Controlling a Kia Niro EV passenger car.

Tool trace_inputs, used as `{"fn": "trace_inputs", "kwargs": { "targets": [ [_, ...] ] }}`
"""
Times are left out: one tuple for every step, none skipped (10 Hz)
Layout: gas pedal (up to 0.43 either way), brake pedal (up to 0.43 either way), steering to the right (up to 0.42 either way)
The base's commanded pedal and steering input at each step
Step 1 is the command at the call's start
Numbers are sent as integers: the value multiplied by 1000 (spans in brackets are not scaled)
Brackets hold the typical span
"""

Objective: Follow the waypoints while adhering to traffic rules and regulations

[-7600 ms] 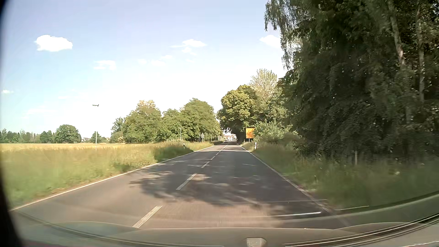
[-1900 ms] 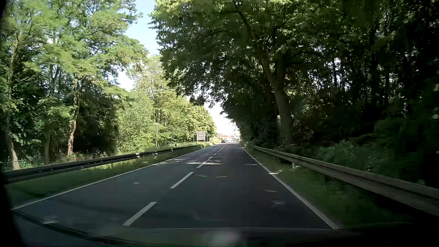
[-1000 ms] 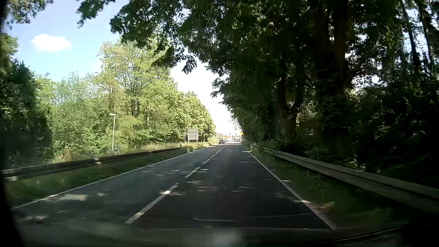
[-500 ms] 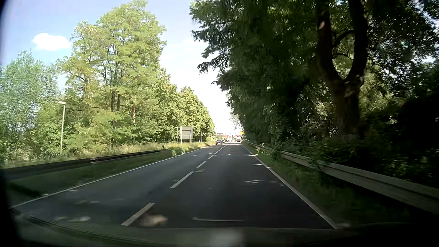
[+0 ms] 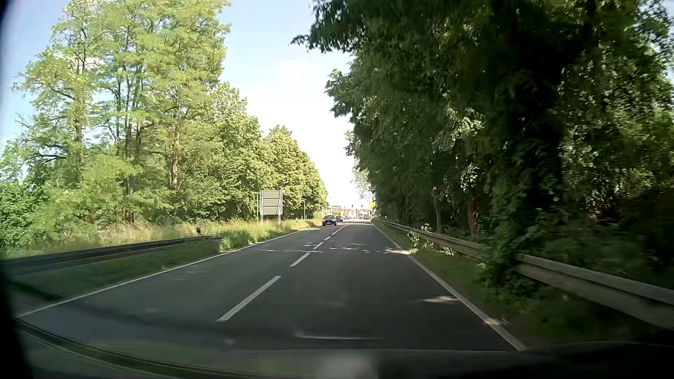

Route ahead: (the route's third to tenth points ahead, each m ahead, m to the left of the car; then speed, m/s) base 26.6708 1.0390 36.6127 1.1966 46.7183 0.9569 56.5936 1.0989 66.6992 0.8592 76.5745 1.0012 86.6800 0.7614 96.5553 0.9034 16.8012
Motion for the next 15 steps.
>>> {"fn": "trace_inputs", "kwargs": {
  "targets": [
    [0, 152, 1],
    [0, 152, 0],
    [0, 159, 0],
    [0, 159, 0],
    [0, 165, 1],
    [0, 165, 2],
    [0, 171, 2],
    [0, 171, 2],
    [0, 177, 2],
    [0, 177, 2],
    [0, 177, 2],
    [0, 177, 1],
    [0, 177, 2],
    [0, 177, 2],
    [0, 177, 1]
  ]
}}
